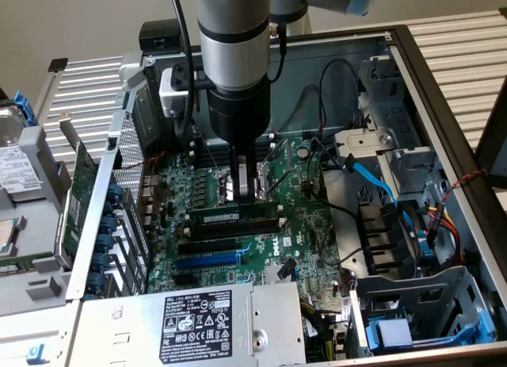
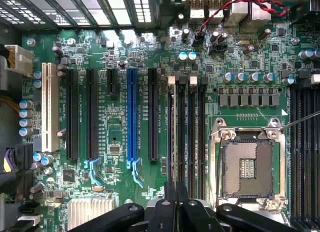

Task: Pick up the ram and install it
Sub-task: 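Insert the ram into the slot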

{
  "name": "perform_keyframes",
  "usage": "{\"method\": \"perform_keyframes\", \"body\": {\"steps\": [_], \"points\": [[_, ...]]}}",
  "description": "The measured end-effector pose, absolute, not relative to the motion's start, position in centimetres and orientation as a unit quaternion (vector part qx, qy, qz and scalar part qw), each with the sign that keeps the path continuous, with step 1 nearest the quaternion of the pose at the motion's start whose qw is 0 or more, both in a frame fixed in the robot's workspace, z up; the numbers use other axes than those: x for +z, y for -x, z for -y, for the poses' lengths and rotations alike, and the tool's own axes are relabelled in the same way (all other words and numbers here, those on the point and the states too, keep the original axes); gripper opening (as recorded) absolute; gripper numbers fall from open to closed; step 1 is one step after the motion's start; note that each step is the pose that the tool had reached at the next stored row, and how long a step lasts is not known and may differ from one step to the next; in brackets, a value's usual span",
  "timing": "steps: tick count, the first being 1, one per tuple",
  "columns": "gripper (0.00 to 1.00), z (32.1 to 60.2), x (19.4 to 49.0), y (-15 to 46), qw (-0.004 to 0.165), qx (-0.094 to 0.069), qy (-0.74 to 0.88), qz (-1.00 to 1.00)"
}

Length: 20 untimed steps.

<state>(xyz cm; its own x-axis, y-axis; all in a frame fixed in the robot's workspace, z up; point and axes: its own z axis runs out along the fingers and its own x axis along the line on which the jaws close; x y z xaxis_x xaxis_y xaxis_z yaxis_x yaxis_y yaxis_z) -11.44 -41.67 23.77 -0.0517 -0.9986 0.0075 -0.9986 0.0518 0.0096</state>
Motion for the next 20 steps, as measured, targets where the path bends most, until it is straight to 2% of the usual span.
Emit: {"method": "perform_keyframes", "body": {"steps": [20], "points": [[0.12,41.70,23.52,11.53,0.006,-0.001,-0.689,0.724]]}}
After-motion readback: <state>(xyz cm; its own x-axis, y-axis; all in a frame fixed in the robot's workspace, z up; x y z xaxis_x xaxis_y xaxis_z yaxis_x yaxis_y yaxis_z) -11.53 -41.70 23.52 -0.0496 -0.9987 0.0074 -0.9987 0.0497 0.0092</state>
